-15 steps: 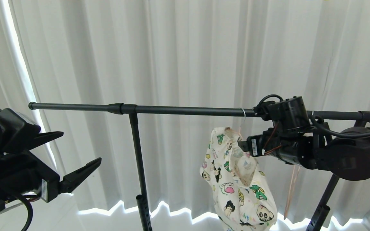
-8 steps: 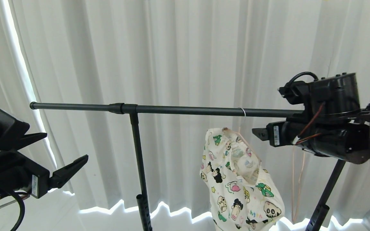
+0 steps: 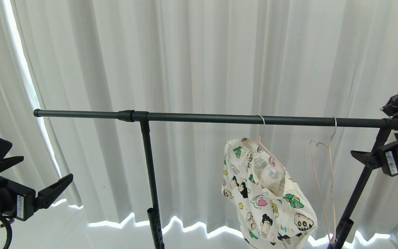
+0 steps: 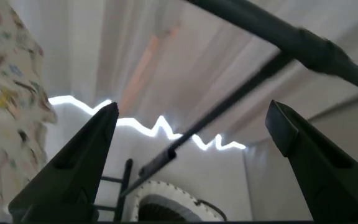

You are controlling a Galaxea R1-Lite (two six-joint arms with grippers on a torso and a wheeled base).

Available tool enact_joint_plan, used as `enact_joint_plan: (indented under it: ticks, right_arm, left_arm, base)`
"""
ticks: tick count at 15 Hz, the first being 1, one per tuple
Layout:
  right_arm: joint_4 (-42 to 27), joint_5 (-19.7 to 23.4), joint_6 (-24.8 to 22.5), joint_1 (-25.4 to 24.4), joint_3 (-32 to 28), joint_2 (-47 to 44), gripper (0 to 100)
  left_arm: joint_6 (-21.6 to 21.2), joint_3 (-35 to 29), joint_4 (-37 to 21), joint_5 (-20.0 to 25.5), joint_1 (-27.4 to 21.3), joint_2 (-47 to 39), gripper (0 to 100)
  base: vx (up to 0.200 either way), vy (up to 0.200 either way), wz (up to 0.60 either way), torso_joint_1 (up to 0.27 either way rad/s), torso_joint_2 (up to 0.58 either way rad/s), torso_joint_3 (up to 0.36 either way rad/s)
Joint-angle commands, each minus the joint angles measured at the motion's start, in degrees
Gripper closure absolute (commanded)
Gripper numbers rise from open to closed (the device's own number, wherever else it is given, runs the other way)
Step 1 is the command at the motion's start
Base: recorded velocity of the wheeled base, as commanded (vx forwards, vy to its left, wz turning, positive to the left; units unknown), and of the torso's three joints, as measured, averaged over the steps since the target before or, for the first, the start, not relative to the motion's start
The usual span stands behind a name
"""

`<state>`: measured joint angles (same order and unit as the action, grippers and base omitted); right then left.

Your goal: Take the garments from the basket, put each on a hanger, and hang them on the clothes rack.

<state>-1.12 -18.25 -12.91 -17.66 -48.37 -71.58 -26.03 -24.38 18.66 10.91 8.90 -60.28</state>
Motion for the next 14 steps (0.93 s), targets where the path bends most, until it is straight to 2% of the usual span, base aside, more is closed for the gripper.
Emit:
enact_joint_plan:
  ticks: [1, 5, 8, 12, 14]
  right_arm:
    - [0.07, 0.32, -0.89, 3.16, 1.88, 4.35, 0]
    - [0.51, 0.50, -6.95, 7.73, 3.90, 5.58, 0]
    - [1.39, 0.32, -7.48, 8.08, 3.99, 6.46, 0]
    - [1.47, 0.14, -11.17, 12.39, 4.08, 7.51, 0]
    - [1.47, 0.14, -11.44, 14.32, 4.08, 7.77, 0]
  left_arm:
    - [0.01, 0.12, 0.06, -0.01, 0.24, 0.34, 0]
    - [-0.08, -0.14, 0.06, -0.01, 0.24, 1.13, 0]
    - [0.01, 0.04, -0.03, -0.01, 0.24, 2.19, 0]
    - [0.01, 0.21, -0.03, -0.01, 0.33, 2.71, 0]
    - [0.01, 0.47, -0.03, -0.01, 0.33, 3.24, 0]
  base:
    - [-0.200, 0.000, 0.00, 0.022, 0.01, -0.007]
    - [-0.200, 0.000, 0.00, -0.001, 0.00, 0.007]
    - [-0.200, 0.000, 0.00, 0.002, 0.01, 0.002]
    - [-0.200, 0.000, 0.00, 0.006, 0.00, 0.004]
    - [-0.200, 0.000, 0.00, 0.002, 0.00, 0.000]
